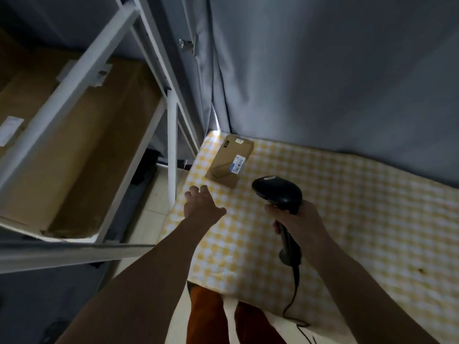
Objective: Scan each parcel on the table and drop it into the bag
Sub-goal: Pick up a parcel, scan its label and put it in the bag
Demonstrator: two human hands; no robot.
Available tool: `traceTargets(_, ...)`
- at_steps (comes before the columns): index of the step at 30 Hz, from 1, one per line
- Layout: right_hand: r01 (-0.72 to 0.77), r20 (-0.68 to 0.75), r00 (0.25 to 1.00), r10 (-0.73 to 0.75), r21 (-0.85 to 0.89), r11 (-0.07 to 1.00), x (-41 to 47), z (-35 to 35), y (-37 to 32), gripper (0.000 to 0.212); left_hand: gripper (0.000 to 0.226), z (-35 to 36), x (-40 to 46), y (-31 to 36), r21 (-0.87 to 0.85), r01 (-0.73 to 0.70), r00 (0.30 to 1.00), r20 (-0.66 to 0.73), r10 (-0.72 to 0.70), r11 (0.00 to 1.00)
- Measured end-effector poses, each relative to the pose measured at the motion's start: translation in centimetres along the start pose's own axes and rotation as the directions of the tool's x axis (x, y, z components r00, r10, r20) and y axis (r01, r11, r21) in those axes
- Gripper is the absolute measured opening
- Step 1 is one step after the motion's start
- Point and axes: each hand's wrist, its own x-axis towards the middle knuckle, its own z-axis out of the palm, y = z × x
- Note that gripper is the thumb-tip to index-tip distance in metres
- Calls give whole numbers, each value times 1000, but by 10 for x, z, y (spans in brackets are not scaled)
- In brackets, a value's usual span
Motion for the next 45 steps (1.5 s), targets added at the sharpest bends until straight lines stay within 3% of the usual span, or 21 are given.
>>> traceTargets(5,-42,-68,997,45,52,998,47,12,10,13,106,15,60,20,-139,50,999,22,-47,989)
traceTargets(11,-94,-117,988,104,87,992,101,35,31,14,133,50,133,36,-155,66,997,56,-58,986)
traceTargets(16,-132,-143,978,153,144,981,121,46,52,12,138,78,174,46,-185,121,992,57,-112,975)
traceTargets(20,-161,-160,969,188,165,973,123,49,61,9,127,84,186,44,-167,88,996,-5,-90,982)
traceTargets(25,-180,-176,963,206,154,972,116,47,58,10,127,71,178,34,-317,130,981,179,-76,939)
traceTargets(30,-165,-178,968,179,90,982,95,42,40,10,128,45,149,7,-340,-30,981,172,94,940)
traceTargets(34,-164,-177,968,177,86,983,66,35,24,8,133,9,120,-8,-227,-243,962,68,264,943)
traceTargets(39,-102,-173,978,115,83,991,24,29,-2,9,137,-56,83,-1,-145,-459,888,-70,454,876)
traceTargets(45,59,-203,978,-43,74,996,-30,20,-47,7,138,-149,35,21,-80,-622,760,-302,576,779)
